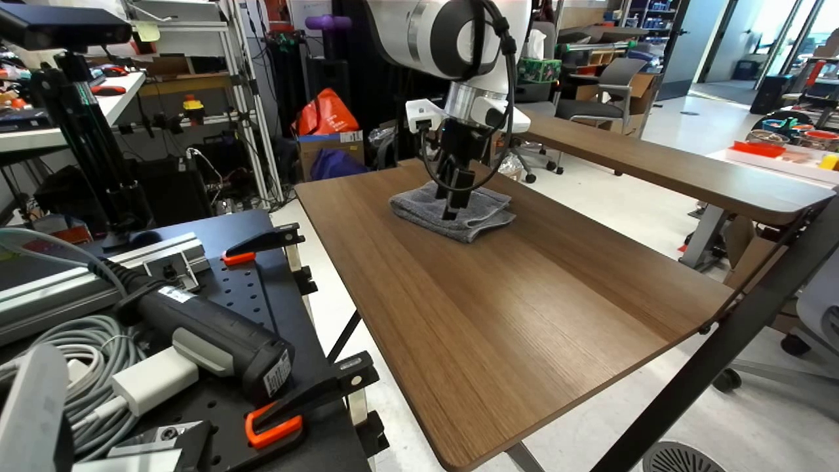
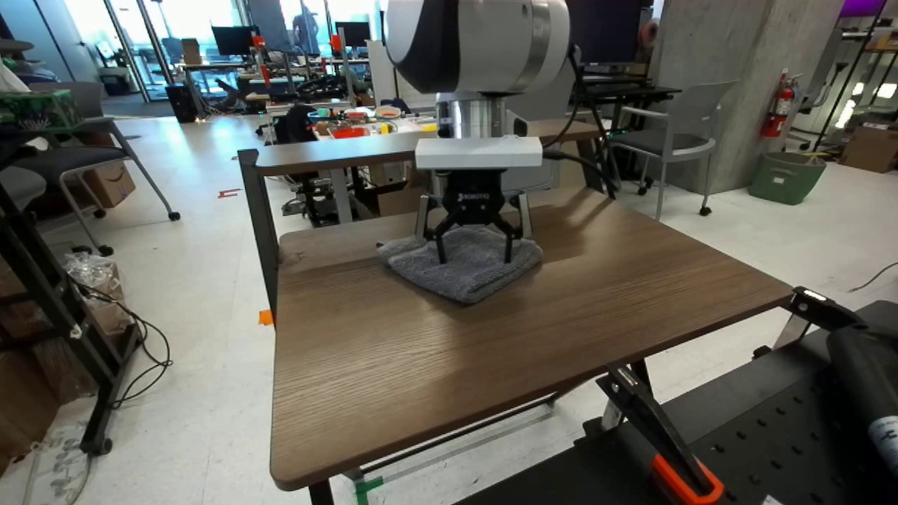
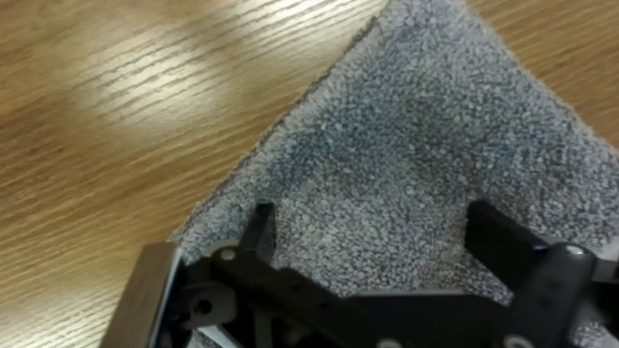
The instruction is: Move the towel to the right front corner
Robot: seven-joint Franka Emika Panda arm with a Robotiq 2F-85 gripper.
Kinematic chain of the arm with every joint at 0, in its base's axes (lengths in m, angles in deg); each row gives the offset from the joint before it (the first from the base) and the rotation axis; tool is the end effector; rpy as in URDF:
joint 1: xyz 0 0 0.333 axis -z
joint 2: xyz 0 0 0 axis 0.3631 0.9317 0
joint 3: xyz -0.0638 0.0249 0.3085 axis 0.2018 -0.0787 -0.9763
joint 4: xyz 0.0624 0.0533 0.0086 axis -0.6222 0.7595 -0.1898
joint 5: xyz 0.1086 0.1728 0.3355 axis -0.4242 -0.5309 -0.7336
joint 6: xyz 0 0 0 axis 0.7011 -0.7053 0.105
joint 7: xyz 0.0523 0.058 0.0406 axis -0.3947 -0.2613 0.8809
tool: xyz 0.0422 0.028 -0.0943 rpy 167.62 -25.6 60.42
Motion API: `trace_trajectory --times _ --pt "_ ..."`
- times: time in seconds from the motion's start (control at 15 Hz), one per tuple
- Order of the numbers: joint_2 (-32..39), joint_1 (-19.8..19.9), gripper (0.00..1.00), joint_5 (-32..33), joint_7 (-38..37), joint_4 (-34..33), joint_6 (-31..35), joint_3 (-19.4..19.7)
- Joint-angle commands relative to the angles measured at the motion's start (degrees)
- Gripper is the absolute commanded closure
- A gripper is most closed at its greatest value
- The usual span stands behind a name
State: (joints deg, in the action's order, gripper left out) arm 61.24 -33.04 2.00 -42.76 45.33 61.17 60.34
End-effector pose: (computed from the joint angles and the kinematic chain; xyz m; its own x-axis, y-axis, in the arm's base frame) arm 0.6450 0.1457 0.1075 0.9017 -0.3865 -0.1937 -0.3868 -0.9214 0.0381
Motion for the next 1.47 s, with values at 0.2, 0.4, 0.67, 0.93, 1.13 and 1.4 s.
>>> trace_trajectory --times 0.2,0.4,0.67,0.93,1.13,1.4 --pt "-5.9 4.3 0.0 -6.2 -1.2 12.8 4.6 2.6" --pt "-8.7 5.9 0.0 -7.7 -2.0 17.4 5.6 4.0" --pt "-12.0 6.4 0.0 -7.1 -6.9 23.1 6.2 7.9" --pt "-14.1 9.2 0.0 -8.1 -9.4 26.8 5.6 9.7" --pt "-14.5 10.8 0.0 -7.8 -10.5 27.8 5.1 10.5" --pt "-19.5 10.7 0.0 -7.4 -9.8 31.6 6.7 9.9"
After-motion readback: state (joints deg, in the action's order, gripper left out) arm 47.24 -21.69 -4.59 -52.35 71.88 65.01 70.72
